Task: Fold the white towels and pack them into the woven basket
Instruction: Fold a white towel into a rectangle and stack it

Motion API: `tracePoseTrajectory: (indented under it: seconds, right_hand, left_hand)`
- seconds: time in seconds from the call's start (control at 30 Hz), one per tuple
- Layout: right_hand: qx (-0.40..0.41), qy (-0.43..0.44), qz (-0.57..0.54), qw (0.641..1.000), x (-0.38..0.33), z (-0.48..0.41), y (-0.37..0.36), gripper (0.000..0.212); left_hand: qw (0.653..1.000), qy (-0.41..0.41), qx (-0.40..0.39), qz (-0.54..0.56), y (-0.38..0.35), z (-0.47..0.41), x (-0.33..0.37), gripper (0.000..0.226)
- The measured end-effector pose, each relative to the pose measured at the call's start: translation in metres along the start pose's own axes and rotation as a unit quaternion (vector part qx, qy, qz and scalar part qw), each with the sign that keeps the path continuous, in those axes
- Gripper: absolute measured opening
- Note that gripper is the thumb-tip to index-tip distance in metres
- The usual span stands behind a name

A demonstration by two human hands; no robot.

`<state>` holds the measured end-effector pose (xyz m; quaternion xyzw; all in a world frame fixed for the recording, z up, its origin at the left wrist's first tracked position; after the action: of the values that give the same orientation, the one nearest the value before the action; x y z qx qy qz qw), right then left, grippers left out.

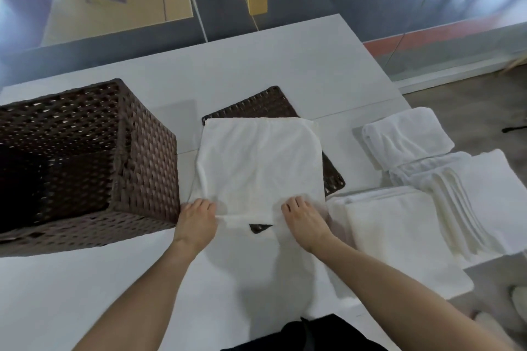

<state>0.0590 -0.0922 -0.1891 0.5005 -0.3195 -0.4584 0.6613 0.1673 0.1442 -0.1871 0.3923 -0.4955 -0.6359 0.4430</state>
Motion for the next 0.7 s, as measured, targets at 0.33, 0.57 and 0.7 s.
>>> tracePoseTrajectory:
  seconds: [0.33,0.57,0.7]
  right_hand:
    - [0.140,-0.051,-0.089,0.985,0.017,0.036,0.062,0.011]
    - [0.187,-0.099,-0.121,0.970,0.072,0.029,0.128,0.026]
    - [0.190,-0.101,-0.110,0.970,0.118,-0.004,0.143,0.023]
  left_hand:
    - [0.993,0.005,0.044,0.110,0.060,0.052,-0.018,0.018]
    - [0.992,0.013,0.071,0.106,0.124,0.009,-0.029,0.016]
    - [0.993,0.036,0.051,0.097,0.134,-0.045,-0.031,0.019]
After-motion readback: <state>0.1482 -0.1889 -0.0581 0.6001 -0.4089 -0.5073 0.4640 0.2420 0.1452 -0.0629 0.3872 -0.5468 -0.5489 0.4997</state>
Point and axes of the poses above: each hand's wrist, its own z-axis away from the middle knuckle, its own y-axis out of the back of the hand, x = y × z, the point moved 10 cm from there along -z, towards the middle knuckle, and after that the axes turned 15 degrees about y, right-handed, at the moved point
